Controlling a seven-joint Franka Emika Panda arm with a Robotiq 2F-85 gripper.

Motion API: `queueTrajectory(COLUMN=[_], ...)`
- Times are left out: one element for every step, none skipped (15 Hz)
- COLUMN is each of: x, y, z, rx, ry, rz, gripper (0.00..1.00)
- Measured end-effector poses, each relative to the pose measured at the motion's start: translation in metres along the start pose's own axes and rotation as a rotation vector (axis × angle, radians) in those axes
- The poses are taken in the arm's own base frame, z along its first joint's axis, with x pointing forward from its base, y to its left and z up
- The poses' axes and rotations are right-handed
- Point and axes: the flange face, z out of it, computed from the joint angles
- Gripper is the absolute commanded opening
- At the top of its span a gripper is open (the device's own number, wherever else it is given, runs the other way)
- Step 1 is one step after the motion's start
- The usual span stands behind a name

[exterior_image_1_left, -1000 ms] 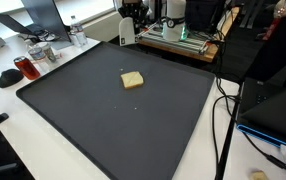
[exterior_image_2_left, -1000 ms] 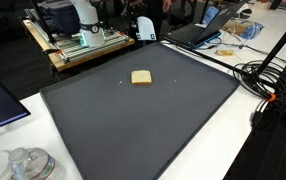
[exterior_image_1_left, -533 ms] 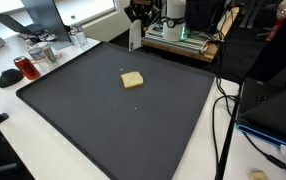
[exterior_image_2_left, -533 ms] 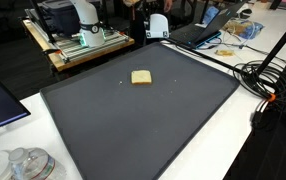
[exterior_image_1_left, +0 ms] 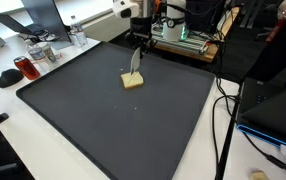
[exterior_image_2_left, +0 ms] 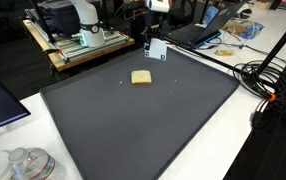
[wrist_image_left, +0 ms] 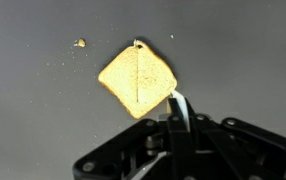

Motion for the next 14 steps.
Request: queueTrajectory(x=[0.004, 0.008, 0.011, 0.014, 0.016, 0.018, 0.019, 0.020, 0.021, 0.023, 0.024, 0.025, 0.026, 0.027], y=[0.001, 0.002, 0.004, 0.006, 0.009, 0.013, 0.018, 0.022, 0.027, 0.032, 0.035, 0.038, 0.039, 0.040], z=[0.010, 0.022, 0.032, 0.043, 0.053, 0.062, 0.070, 0.078, 0.084, 0.089, 0.093, 0.096, 0.098, 0.100], rx=[-0.004, -0.007, -0.010, -0.013, -0.017, -0.017, -0.016, -0.016, -0.016, -0.017, -0.018, -0.019, -0.019, -0.020], ry=[-0.010, -0.022, -0.032, -0.042, -0.052, -0.062, -0.070, -0.074, -0.075, -0.074, -0.071, -0.067, -0.064, -0.064], rz=[0.008, 0.017, 0.028, 0.041, 0.054, 0.070, 0.083, 0.094, 0.104, 0.111, 0.116, 0.121, 0.124, 0.126], gripper=[0.01, 0.01, 0.01, 0.01, 0.01, 0.01, 0.01, 0.01, 0.01, 0.01, 0.01, 0.01, 0.01, 0.01])
